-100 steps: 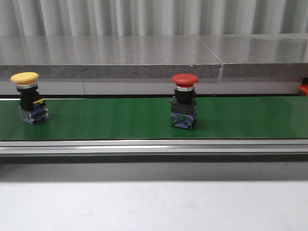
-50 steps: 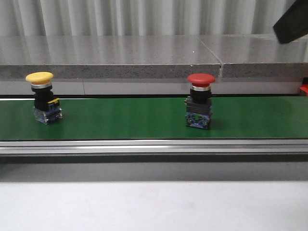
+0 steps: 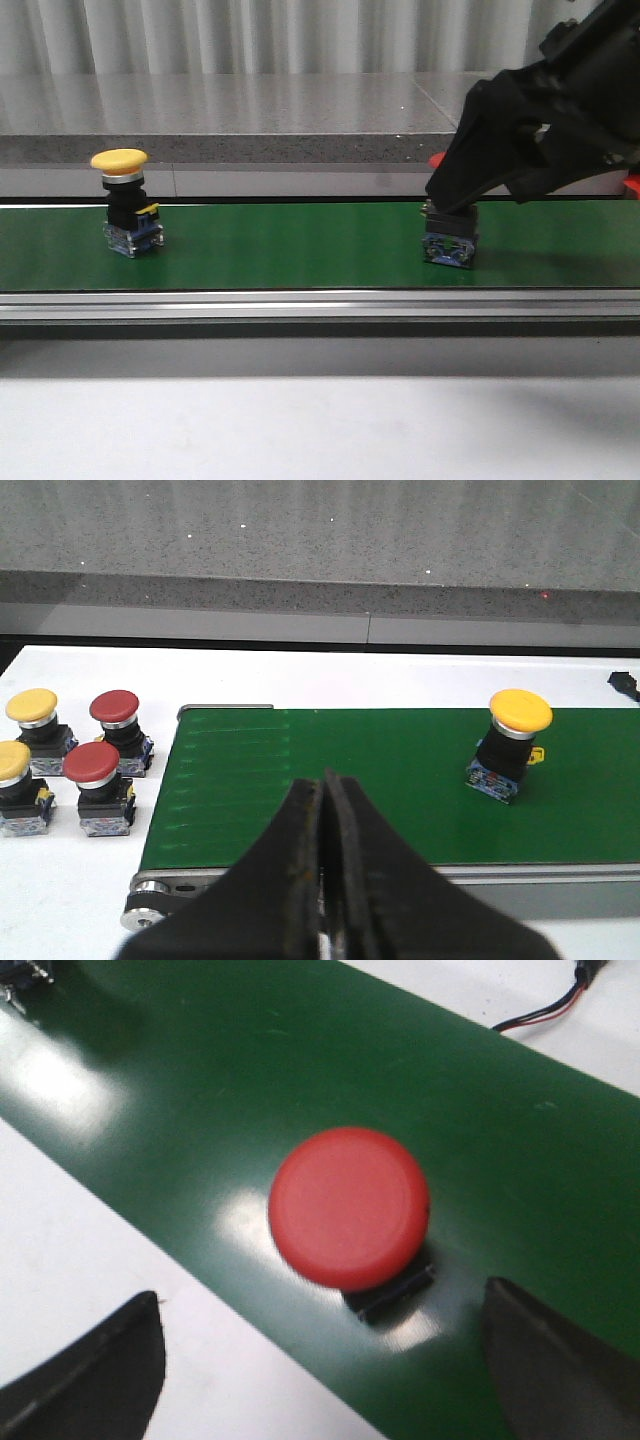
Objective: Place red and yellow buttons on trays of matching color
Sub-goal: 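Lower the right gripper onto the red button on the belt and grasp it, then carry the red button into the red tray and open the right gripper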
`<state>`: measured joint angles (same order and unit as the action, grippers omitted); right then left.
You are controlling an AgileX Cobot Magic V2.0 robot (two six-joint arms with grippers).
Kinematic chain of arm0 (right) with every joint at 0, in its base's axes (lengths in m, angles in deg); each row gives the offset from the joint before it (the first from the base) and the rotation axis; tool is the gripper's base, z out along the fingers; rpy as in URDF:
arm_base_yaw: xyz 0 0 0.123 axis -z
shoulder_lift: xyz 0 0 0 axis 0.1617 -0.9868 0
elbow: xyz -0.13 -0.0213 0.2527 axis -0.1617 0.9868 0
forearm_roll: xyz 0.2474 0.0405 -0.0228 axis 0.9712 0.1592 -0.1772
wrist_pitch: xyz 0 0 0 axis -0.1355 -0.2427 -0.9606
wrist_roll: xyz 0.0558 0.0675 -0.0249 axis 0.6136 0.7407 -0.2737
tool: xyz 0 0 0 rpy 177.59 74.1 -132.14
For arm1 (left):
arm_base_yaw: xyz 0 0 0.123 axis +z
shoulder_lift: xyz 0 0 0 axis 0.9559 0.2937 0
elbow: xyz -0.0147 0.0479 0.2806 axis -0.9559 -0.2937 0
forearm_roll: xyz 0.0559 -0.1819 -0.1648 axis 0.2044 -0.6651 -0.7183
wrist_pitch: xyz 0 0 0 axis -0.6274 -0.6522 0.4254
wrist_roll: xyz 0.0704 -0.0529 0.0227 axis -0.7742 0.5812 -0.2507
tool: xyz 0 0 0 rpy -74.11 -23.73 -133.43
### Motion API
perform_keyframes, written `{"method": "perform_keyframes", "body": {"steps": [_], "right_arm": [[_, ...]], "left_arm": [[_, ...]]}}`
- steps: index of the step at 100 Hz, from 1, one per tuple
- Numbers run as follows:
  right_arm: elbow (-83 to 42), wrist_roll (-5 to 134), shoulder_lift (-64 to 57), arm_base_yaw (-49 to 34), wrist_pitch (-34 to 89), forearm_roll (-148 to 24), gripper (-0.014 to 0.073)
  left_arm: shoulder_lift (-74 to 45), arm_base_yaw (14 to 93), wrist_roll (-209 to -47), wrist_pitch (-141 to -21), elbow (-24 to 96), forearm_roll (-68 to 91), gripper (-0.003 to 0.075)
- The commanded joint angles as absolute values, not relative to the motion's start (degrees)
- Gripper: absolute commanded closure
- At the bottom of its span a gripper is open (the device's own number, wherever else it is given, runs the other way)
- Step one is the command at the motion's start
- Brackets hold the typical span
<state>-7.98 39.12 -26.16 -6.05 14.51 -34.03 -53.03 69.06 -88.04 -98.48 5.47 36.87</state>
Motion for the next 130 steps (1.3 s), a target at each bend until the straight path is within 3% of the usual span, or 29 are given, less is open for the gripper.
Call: {"method": "perform_keyframes", "body": {"steps": [1, 16, 23, 43, 50, 70, 97, 130], "right_arm": [[-10.9, 38.3, -27.1, -6.4, 18.1, -32.2, -0.0041], [-13.0, 38.3, -30.3, -6.4, 20.0, -32.2, -0.0038], [-13.2, 38.3, -31.1, -6.4, 20.6, -32.2, 0.0006], [-13.2, 38.3, -31.1, -6.4, 20.1, -32.2, 0.041], [-13.6, 38.3, -31.1, -6.3, 19.0, -32.2, 0.048], [-18.0, 38.3, -30.0, -1.8, 13.8, -32.3, 0.0483], [-28.1, 39.3, -28.1, 15.4, 8.6, -32.3, 0.0483], [-32.9, 41.9, -30.1, 34.9, 22.0, -29.4, 0.0483]], "left_arm": [[-52.6, 68.6, -88.0, -94.3, 7.1, 36.2, 0.0741], [-52.6, 68.6, -88.0, -94.3, 7.1, 36.2, 0.0741], [-52.6, 68.6, -88.0, -94.3, 7.1, 36.2, 0.0741], [-52.6, 68.6, -88.0, -94.3, 7.1, 36.2, 0.0741], [-52.6, 68.6, -88.0, -94.3, 7.1, 36.2, 0.0741], [-52.6, 68.6, -88.0, -94.3, 7.1, 36.2, 0.0741], [-52.6, 68.6, -88.0, -94.3, 7.1, 36.2, 0.0741], [-52.6, 68.6, -88.0, -94.3, 7.1, 36.2, 0.0741]]}}
